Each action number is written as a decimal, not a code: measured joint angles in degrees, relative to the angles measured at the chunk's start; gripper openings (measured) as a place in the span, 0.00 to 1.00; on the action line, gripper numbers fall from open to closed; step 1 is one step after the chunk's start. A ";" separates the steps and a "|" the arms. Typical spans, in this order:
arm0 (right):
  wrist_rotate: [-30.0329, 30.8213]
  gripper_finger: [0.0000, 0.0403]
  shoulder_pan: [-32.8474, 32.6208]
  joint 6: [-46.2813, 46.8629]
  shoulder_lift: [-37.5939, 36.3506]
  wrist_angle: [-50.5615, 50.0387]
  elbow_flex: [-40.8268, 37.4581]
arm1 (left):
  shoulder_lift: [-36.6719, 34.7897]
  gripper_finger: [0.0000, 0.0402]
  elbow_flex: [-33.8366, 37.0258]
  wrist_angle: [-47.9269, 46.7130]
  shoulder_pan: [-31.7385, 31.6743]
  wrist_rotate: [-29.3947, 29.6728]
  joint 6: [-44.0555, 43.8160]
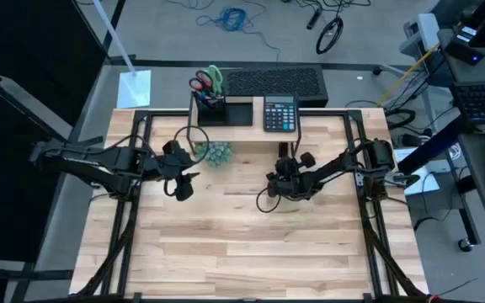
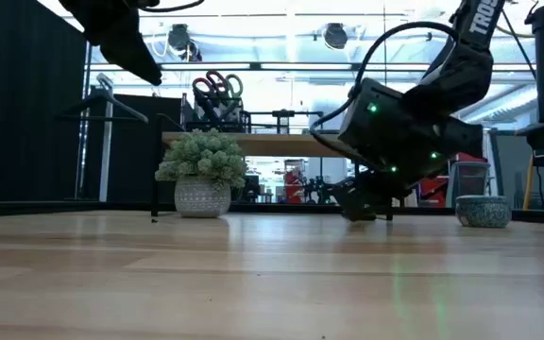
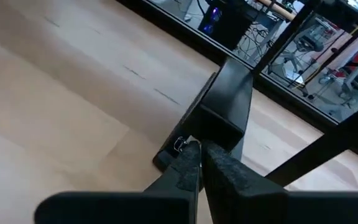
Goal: Pick and place office supplies into organizer
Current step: Move the black stapler under the shelf, then put the green scented candle into the desk organizer on the shelf
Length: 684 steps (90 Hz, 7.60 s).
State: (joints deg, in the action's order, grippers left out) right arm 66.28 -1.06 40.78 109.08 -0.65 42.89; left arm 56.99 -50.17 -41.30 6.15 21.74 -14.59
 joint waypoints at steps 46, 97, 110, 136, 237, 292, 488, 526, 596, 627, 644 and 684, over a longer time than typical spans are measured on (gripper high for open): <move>-3.28 0.00 2.99 -10.45 0.00 7.79 -0.02 | 0.00 0.41 0.00 -0.02 0.00 0.00 0.00; -8.22 0.00 4.78 -22.00 0.00 13.87 -0.02 | 0.00 0.41 0.00 -0.17 -0.02 0.02 0.00; -10.65 0.00 2.68 -24.27 -1.39 13.77 -0.04 | 0.00 0.41 0.00 -0.21 -0.01 0.00 -0.04; -10.51 0.00 -6.01 -22.97 -6.37 -4.92 0.00 | 0.00 0.41 0.00 -0.22 0.00 0.00 -0.02; -13.39 0.00 -14.21 20.99 -24.85 -45.25 1.03 | 0.00 0.41 0.00 -0.13 -0.01 -0.09 -0.06; -27.12 0.00 4.72 5.57 -51.56 -9.64 -24.77 | -0.02 0.41 0.02 0.59 -0.02 -0.22 -0.10; -58.78 0.87 10.32 2.05 -34.98 -52.47 -2.23 | 0.00 0.41 0.02 0.22 -0.06 -0.22 -1.53; -60.28 0.82 10.32 0.26 -29.22 -50.35 -2.23 | -0.01 0.41 0.02 0.25 -0.06 -0.22 -1.48; -60.74 0.66 10.32 -0.65 -33.53 -49.05 -0.55 | 0.00 0.41 0.02 0.26 -0.06 -0.22 -1.46; -58.96 0.66 10.71 -7.79 -34.80 -48.20 17.97 | 0.00 0.41 0.02 0.26 -0.06 -0.22 -1.15; -56.66 0.66 12.95 -12.26 -32.87 -47.40 28.53 | 0.00 0.41 0.02 0.26 -0.06 -0.22 -1.07; -55.82 0.66 18.51 -27.56 -13.14 -48.95 53.46 | 0.00 0.41 0.02 -0.36 -0.06 -0.23 -1.02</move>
State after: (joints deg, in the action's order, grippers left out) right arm 10.46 17.45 13.22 95.93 -49.60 96.36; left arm 56.99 -50.15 -41.66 6.09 21.51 -15.62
